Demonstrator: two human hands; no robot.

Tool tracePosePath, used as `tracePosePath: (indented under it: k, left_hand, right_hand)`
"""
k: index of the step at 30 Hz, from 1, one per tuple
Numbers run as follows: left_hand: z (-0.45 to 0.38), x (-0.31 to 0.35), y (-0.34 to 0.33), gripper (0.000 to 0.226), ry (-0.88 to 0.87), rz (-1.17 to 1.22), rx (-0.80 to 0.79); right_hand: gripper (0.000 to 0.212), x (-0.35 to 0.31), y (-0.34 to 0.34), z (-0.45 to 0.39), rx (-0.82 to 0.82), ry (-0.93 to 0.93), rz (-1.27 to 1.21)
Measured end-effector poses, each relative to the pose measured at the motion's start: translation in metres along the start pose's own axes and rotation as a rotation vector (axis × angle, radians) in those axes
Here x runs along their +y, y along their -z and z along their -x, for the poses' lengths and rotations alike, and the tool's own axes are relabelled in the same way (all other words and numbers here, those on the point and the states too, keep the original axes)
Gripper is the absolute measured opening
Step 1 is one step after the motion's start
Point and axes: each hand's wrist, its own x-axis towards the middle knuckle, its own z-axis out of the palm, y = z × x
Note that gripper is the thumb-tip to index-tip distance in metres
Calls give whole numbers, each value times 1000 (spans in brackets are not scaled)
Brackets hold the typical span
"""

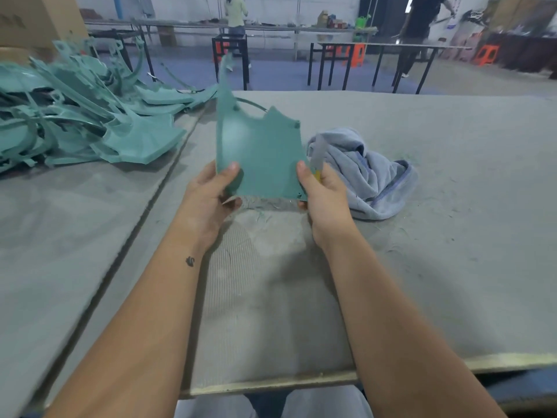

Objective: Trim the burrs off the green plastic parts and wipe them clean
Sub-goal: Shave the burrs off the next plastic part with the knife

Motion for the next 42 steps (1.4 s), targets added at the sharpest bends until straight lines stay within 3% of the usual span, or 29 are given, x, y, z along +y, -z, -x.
tracePosePath:
  k: [3,5,8,12,15,17,20,23,25,28,32,36,42]
  left_hand:
    - [5,-1,-5,12,-48,-244,2]
    - [6,0,-7,14,-146,-299,71]
    - [7,5,-4,19,-338,-374,194]
    - [5,8,9,25,-497,-644,321]
    - [2,15,12,24,-597,-534,534]
    - [-1,21,17,26,-616,-267,601]
    - [-5,26,28,14,-477,131,658]
    - [-11,24,38,22,-96,383,609]
    - [-13,22,42,31,89,311,488]
    - [-12,21,42,32,227,6,306]
    - [-11,18,39,26,221,-291,145]
    - [-9,21,38,25,231,-287,86]
    - [1,30,56,31,503,-184,-18]
  right_hand:
    - [8,-1,-5,4,108,88,407]
    - [16,-1,-6,3,209,75,574]
    - [29,1,-5,2,253,84,566]
    - [23,2,-9,4,220,160,487]
    - [23,3,-10,5,222,177,446]
    - [24,2,-9,5,235,187,448]
    - [24,2,-9,4,231,232,480]
    - [20,0,-10,6,239,317,502]
    - [22,-5,-10,7,262,285,413]
    - [28,-17,-5,1,353,61,125]
    - [32,-27,10,-4,309,-81,-302]
    - [33,-32,17,1,150,-161,-542]
    - [34,-34,19,2,228,-168,-563]
